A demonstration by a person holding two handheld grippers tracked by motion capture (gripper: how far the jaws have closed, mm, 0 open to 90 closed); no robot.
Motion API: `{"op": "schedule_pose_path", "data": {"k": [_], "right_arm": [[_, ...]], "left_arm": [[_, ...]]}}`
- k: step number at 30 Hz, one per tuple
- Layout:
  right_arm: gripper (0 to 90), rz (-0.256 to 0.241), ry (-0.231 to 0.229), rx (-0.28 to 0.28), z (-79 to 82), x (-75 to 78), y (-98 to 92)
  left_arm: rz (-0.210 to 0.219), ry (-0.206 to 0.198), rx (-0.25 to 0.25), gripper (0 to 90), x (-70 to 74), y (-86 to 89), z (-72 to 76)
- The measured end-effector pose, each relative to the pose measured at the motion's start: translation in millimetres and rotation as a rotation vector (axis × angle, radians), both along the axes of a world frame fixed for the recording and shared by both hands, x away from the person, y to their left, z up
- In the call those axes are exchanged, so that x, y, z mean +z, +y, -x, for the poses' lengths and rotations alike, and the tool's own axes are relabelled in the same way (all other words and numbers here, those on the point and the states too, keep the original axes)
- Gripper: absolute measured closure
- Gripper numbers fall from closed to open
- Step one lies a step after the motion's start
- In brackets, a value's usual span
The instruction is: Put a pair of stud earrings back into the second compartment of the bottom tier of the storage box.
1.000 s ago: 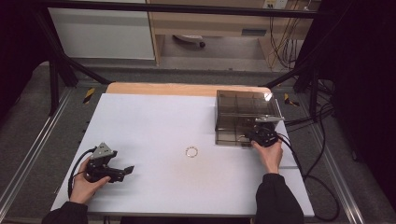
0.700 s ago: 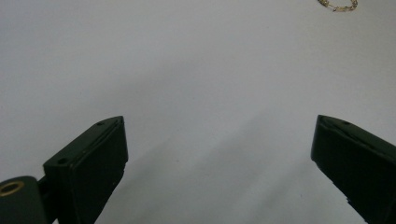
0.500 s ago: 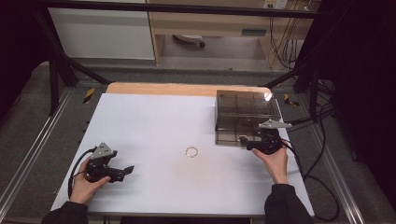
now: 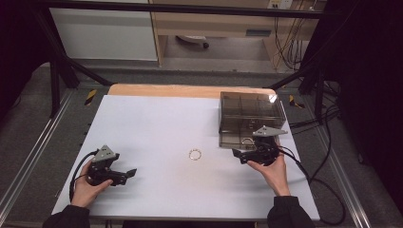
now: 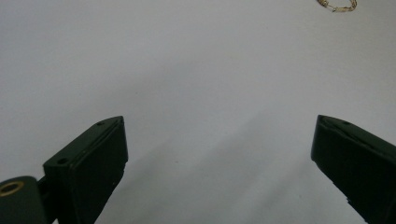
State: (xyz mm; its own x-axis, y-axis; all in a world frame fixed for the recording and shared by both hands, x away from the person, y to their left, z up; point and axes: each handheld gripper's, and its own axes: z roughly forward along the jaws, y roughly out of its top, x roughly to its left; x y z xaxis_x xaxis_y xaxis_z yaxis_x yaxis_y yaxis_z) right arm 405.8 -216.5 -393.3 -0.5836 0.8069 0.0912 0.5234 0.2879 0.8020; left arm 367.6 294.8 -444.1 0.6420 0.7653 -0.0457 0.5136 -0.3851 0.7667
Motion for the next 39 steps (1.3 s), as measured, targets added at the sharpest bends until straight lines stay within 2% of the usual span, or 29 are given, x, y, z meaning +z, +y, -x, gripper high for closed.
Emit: {"op": "schedule_pose_path", "data": {"k": [12, 15, 27, 36, 39], "right_arm": [[0.8, -0.02, 0.003, 0.067, 1.3, 0.2, 38.9], [0.9, -0.002, -0.002, 0.078, -0.7, -0.4, 49.5], [2.1, -0.005, -0.001, 0.135, -10.6, -1.3, 91.3], [10.3, 0.019, 0.023, 0.178, -27.8, -9.5, 120.8], [17.1, 0.031, 0.024, 0.196, -33.5, -13.9, 127.8]], "left_arm": [[0.005, -0.003, 0.001, 3.8, 0.6, -0.3, 0.4], [0.004, -0.003, 0.001, 3.9, 0.5, -0.3, 0.4], [0.005, -0.002, 0.001, 3.8, 0.8, -0.5, 0.4], [0.003, -0.004, -0.002, 3.8, 1.0, -0.5, 0.5], [0.006, -0.004, -0.001, 3.8, 1.3, -0.1, 0.6]]}}
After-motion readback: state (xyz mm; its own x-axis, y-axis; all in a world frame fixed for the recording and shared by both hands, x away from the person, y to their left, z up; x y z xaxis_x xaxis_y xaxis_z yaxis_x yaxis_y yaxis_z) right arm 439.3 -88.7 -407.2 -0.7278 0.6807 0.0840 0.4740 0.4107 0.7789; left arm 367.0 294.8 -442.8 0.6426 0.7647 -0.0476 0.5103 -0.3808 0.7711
